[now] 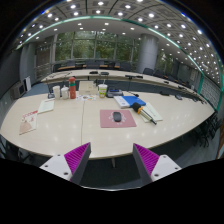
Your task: Arrange mouse
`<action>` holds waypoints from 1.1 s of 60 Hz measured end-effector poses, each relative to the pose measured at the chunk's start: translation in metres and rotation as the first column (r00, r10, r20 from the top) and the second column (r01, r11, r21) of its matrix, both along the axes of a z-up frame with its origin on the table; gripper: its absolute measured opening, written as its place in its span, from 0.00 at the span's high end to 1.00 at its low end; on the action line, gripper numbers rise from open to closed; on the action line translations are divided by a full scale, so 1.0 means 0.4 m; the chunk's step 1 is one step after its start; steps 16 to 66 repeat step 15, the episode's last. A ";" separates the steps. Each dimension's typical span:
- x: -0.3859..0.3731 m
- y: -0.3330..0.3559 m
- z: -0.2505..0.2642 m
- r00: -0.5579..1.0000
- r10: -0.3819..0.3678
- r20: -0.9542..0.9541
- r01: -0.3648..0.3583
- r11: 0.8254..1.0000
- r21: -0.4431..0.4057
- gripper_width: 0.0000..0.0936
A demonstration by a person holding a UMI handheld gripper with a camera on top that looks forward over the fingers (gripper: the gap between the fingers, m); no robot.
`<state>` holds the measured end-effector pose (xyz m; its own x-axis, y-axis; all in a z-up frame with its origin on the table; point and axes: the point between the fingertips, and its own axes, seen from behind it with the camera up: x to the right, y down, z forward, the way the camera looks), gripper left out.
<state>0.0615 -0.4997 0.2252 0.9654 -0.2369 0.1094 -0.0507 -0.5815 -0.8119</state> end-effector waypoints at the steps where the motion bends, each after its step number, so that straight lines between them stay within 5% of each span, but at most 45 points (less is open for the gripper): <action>1: -0.002 -0.008 0.001 1.000 -0.001 -0.001 0.001 1.000 0.000 0.08; 66: 0.009 -0.058 0.016 0.999 -0.032 0.015 0.032 0.999 0.017 0.09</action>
